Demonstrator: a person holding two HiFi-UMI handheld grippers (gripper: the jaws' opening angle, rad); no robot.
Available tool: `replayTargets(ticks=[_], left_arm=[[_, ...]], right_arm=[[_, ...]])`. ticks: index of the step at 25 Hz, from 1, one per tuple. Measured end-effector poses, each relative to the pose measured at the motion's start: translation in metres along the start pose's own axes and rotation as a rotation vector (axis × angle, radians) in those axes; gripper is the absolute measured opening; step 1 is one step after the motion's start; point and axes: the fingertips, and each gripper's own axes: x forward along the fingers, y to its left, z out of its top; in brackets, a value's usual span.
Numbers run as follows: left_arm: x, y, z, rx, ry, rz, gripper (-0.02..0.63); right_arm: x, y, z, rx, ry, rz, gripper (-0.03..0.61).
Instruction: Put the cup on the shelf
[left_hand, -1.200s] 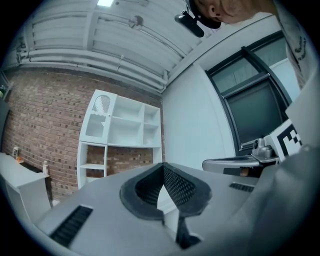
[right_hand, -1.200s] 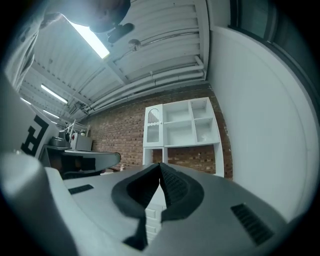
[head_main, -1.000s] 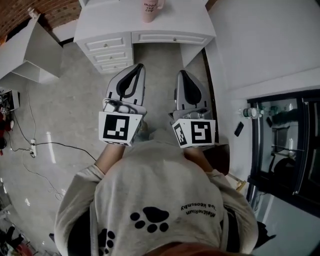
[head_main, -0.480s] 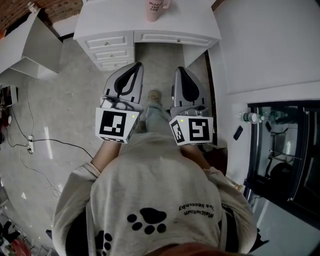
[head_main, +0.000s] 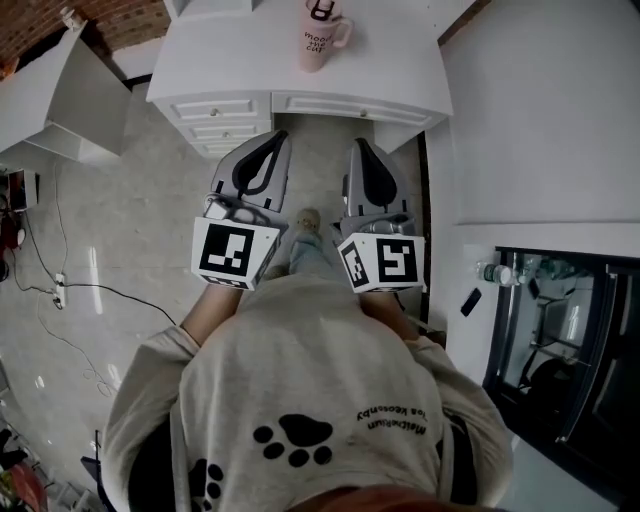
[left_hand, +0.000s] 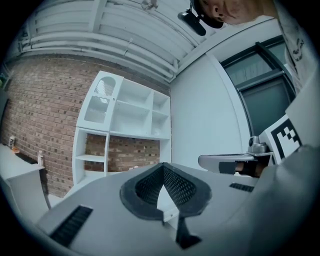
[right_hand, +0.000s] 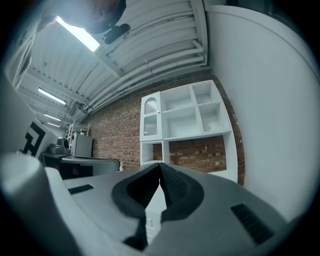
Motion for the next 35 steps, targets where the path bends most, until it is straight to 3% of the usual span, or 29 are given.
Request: replayTargets(ticks=[15,26,35], left_arm=[[0.137,0.04,0.005,-0.006,-0.015,0.09,0.006],[0.168,0.052,-0.008,-0.011,0.021,0.127,0.006],[0.201,0.082,-0.018,-0.019,0.043,0.111,0.006]], right_arm=[[0.126,-0.089,0.0,-0.006,-0.007,0.104,0.009],[0.154,-0.111,-0.017,0.02,0.022,0.124,0.009],[0.193,-0.118,-0.028,0.015,0.038,0.106,0.009]])
